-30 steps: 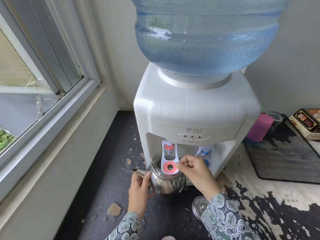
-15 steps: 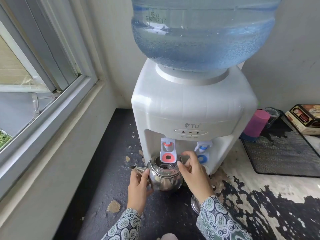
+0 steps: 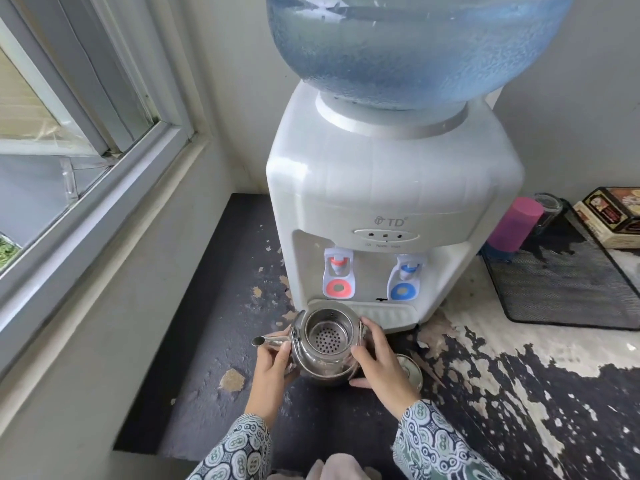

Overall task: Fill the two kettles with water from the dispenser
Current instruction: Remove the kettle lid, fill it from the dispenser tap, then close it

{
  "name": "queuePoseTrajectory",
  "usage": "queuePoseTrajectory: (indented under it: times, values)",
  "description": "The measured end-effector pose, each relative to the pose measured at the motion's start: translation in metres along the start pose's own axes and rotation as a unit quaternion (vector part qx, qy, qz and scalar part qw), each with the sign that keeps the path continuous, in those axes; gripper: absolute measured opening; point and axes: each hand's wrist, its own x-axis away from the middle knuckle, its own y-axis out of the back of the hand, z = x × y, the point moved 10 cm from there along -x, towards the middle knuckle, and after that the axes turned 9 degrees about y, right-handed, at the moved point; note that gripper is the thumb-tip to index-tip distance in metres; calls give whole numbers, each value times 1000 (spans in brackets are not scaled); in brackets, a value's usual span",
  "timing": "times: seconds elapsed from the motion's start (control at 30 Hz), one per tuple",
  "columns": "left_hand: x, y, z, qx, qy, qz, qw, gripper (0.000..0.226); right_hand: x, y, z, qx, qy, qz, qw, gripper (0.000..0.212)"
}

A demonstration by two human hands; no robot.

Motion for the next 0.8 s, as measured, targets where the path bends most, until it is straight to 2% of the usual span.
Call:
queuePoseTrajectory:
  times: [0.33, 0.43, 0.47, 0.53, 0.57, 0.67, 0.8]
  values:
    - [9, 12, 39, -4, 28, 26, 999, 24, 27, -9, -19, 35, -6, 8, 999, 56]
    - [10, 13, 43, 20, 39, 21, 999, 25, 25, -2, -14, 93, 26, 35, 995, 45]
    - [10, 13, 44, 31, 43, 19, 998, 25, 24, 8, -11, 121, 39, 22, 992, 39]
    - [11, 14, 47, 39, 50, 19, 998, 25, 20, 41, -7, 216, 65, -57, 973, 31]
    - [11, 15, 47, 36, 48, 20, 998, 24, 21, 58, -7, 285, 69, -91, 952, 29]
    - [12, 17, 42, 16, 25, 15, 999, 21, 22, 85, -21, 438, 34, -105, 892, 29]
    - [16, 32, 29, -44, -17, -12, 999, 24, 21, 83, -36, 422, 38, -76, 902, 19]
